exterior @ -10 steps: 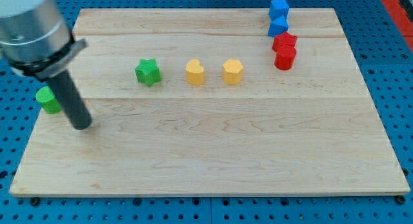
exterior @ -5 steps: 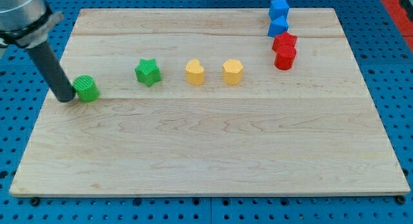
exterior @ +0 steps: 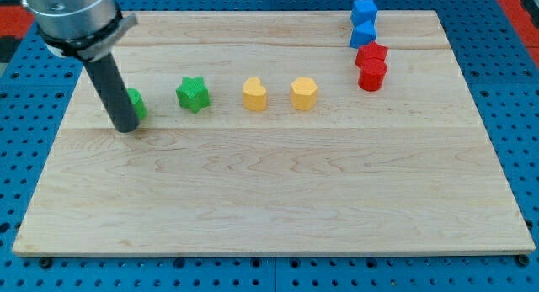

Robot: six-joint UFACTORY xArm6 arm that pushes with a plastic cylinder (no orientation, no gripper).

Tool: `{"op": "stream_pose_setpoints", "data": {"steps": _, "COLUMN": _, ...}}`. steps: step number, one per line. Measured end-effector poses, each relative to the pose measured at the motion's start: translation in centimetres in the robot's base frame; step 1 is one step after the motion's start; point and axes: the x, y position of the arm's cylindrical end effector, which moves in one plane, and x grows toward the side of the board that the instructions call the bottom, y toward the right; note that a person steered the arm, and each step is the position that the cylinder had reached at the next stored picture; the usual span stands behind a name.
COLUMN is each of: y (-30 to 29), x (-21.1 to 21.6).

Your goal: Slide the green circle right and slightly up

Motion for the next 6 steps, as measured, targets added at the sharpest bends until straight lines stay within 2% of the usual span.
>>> {"op": "stream_pose_setpoints", "data": {"steps": 2, "y": -1.1, "x": -0.6}}
{"op": "stream_pose_setpoints", "data": {"steps": 3, "y": -1.1, "x": -2.4}}
{"op": "stream_pose_setpoints", "data": {"steps": 4, "y": -1.1, "x": -1.7}}
{"op": "stream_pose_setpoints", "data": {"steps": 5, "y": 2.5, "x": 1.2}}
{"op": "stream_pose_setpoints", "data": {"steps": 6, "y": 4.9, "x": 1.2}}
